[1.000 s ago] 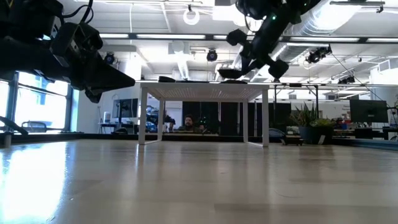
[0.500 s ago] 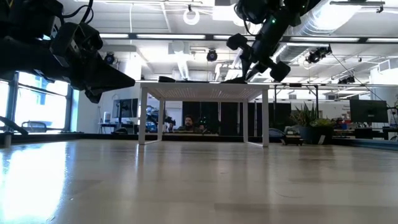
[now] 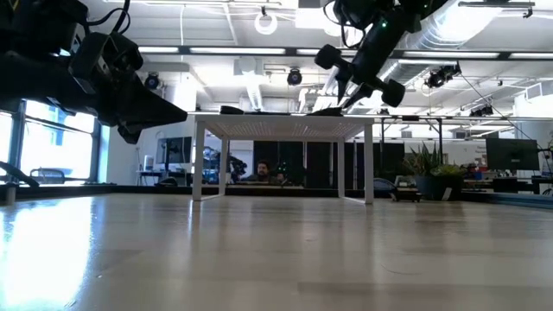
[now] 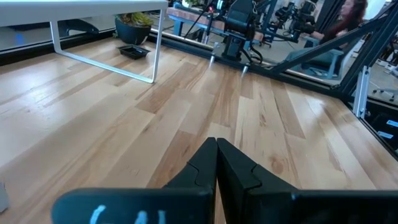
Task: Pick & Place Mini shaped plates
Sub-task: Stack the leaf shaped bowl on top of the leaf shaped bowls on the shelf
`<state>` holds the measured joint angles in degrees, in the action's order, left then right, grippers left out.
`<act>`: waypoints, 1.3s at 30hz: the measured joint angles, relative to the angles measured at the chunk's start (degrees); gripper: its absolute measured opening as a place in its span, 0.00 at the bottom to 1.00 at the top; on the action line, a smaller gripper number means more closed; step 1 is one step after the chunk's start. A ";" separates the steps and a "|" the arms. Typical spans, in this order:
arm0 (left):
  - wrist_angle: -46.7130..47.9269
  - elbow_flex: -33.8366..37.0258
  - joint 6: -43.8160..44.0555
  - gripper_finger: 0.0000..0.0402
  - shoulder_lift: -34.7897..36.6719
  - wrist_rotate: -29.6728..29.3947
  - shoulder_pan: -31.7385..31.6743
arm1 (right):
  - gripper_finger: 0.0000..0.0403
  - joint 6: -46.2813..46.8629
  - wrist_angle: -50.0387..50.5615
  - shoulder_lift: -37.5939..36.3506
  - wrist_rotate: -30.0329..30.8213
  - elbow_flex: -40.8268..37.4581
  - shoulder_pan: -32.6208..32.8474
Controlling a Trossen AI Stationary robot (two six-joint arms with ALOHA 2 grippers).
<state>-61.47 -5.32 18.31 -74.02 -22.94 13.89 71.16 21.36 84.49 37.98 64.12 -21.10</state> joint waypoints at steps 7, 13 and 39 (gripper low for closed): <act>0.07 0.00 0.00 0.00 0.00 0.00 0.00 | 0.02 -9.08 0.55 -0.02 -5.03 0.00 -0.59; 0.18 0.00 0.00 0.00 0.00 0.16 0.00 | 0.01 -16.21 0.57 -1.81 -6.45 -0.04 -1.39; 0.42 -0.02 0.02 0.00 0.00 0.87 -0.02 | 0.00 -38.04 2.78 3.17 -19.02 5.73 -5.73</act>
<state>-61.06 -5.34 18.33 -74.01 -22.06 13.87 33.12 24.14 87.66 18.96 69.84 -26.83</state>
